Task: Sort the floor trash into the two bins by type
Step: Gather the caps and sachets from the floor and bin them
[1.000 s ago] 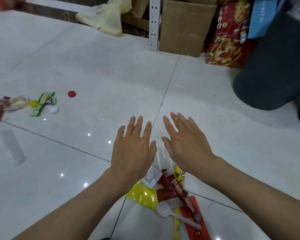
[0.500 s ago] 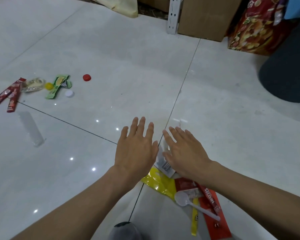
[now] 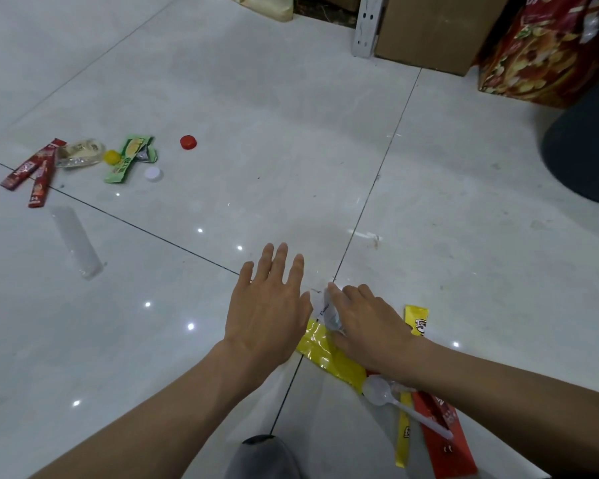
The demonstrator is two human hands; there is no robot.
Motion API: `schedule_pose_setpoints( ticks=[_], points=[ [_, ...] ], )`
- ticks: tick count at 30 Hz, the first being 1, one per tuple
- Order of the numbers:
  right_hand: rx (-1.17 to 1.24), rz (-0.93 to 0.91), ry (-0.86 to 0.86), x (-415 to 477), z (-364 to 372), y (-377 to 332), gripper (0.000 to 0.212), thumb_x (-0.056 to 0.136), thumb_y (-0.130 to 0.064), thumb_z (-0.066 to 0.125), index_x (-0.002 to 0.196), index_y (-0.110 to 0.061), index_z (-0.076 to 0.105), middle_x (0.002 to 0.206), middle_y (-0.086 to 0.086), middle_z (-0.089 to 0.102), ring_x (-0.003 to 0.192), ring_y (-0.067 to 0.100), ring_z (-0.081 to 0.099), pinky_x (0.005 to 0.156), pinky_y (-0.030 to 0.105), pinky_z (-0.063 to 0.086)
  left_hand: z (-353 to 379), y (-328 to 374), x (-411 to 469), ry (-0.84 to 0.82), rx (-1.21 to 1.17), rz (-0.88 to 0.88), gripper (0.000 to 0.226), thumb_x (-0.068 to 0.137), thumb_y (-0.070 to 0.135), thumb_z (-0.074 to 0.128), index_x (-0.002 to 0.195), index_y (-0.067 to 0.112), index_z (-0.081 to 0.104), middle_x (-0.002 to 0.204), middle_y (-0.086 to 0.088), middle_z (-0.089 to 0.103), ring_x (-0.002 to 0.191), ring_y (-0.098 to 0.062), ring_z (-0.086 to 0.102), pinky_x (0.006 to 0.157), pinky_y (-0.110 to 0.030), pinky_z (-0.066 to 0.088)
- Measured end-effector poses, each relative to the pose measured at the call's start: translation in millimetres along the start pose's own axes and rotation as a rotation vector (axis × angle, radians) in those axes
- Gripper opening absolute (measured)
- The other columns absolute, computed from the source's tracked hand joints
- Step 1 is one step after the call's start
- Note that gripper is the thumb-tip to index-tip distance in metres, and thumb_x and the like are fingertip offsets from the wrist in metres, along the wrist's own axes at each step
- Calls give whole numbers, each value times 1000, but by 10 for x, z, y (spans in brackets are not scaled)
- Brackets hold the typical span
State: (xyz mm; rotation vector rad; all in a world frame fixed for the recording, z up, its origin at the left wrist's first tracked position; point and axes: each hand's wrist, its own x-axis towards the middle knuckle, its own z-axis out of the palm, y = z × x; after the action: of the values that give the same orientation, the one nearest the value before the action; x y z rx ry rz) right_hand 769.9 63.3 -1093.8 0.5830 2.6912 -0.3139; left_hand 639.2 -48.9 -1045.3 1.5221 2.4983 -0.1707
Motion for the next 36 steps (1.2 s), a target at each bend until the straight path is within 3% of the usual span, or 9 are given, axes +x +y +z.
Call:
schedule_pose_setpoints(
  ticks=[5, 10, 13, 18, 21, 24, 27, 29, 36],
  points=[
    [-25, 11, 13, -14, 37, -19, 68, 94, -31, 45, 150, -1, 20, 129, 17, 52, 115, 33, 49, 83, 39, 47, 66, -2, 7, 18, -18, 9, 60, 102, 47, 18, 154, 20, 5, 162, -8, 0, 149, -25, -3, 119, -41, 9],
    [8, 29, 76, 28, -103, 49, 67, 85, -22, 50, 145, -2, 29, 121, 12, 55, 110, 30, 49, 75, 34, 43, 193, -74, 5, 117, -33, 35, 53, 93, 39, 51, 138, 11, 50, 144, -17, 47, 135, -33, 42, 102, -48, 42],
    [9, 72, 128, 92, -155, 136, 60, 79, -20, 55, 135, -4, 41, 110, 9, 60, 103, 29, 51, 67, 32, 37, 247, -103, 4, 127, -42, 36, 54, 86, 39, 51, 130, 9, 59, 135, -17, 56, 127, -34, 51, 95, -47, 48],
    [25, 79, 137, 82, -88, 218, 56, 71, -12, 57, 126, -2, 52, 101, 11, 63, 95, 32, 54, 65, 33, 38, 317, -121, -17, 103, -46, 39, 55, 90, 40, 55, 137, 10, 52, 142, -17, 49, 133, -33, 44, 101, -47, 44],
    [65, 92, 176, 72, -149, 270, 56, 77, -17, 56, 131, -6, 46, 112, 10, 61, 104, 30, 52, 76, 36, 43, 331, -119, -23, 98, -61, 57, 57, 95, 41, 48, 144, 12, 41, 151, -15, 37, 141, -32, 32, 109, -46, 35],
    [134, 131, 243, 38, -233, 315, 65, 81, -25, 59, 142, -10, 38, 125, 9, 57, 114, 28, 49, 84, 35, 44, 327, -126, -29, 102, -81, 86, 58, 92, 41, 53, 142, 12, 45, 148, -15, 41, 139, -32, 37, 106, -44, 38],
    [214, 161, 319, 18, -289, 367, 70, 81, -26, 65, 143, -11, 38, 129, 8, 56, 115, 27, 48, 84, 34, 44, 388, -159, 0, -17, -140, 128, 64, 98, 45, 41, 153, 19, 20, 160, -7, 17, 148, -24, 13, 116, -37, 19],
    [253, 183, 358, 21, -308, 404, 72, 80, -26, 67, 144, -9, 39, 130, 9, 56, 116, 28, 49, 86, 35, 44, 414, -183, 38, -91, -156, 155, 67, 98, 46, 41, 154, 25, 10, 161, -3, 11, 149, -20, 6, 118, -33, 14],
    [356, 238, 427, 14, -366, 458, 75, 79, -29, 70, 145, -10, 39, 131, 13, 55, 119, 28, 49, 94, 36, 42, 602, -140, 152, -187, -268, 252, 73, 88, 36, 64, 150, 31, 25, 149, -1, 33, 138, -20, 27, 108, -32, 32]
  ],
)
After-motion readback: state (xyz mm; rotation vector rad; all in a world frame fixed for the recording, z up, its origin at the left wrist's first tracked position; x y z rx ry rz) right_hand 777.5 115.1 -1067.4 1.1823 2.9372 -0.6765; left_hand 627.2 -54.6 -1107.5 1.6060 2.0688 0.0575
